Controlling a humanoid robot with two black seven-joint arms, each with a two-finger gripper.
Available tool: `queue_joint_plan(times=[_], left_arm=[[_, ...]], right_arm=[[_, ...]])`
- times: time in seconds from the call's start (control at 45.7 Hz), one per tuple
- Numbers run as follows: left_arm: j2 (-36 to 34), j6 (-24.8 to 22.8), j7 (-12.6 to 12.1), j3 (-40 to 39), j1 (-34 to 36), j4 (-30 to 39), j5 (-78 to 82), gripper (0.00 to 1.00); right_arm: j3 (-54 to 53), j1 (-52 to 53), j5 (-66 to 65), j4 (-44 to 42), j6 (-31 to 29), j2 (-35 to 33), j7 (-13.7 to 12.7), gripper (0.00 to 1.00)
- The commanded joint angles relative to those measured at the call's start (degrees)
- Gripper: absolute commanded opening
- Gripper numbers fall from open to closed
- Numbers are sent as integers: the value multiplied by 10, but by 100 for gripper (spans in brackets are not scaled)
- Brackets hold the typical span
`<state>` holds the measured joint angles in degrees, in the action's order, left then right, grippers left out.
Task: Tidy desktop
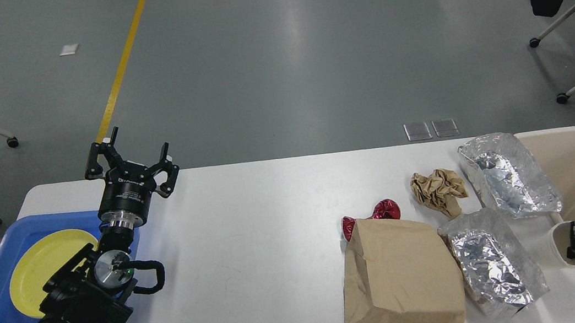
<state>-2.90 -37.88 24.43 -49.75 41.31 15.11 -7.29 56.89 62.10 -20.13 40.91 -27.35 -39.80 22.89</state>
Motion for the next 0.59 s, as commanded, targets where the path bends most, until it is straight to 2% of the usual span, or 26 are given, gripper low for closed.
queue_joint_plan(times=[0.0, 0.175, 0.372, 0.569], left_arm=[[0, 0, 0, 0, 0, 0, 0, 96], [0, 0, 0, 0, 0, 0, 0, 97], [0, 0, 0, 0, 0, 0, 0, 97], [0, 0, 0, 0, 0, 0, 0, 97]], right_arm=[[4, 23, 0, 0, -27, -6, 0, 0], [9, 92, 0, 0, -124, -50, 1, 0], [52, 195, -3, 0, -206, -79, 1, 0], [159, 332, -4, -1, -238, -90, 1, 0]])
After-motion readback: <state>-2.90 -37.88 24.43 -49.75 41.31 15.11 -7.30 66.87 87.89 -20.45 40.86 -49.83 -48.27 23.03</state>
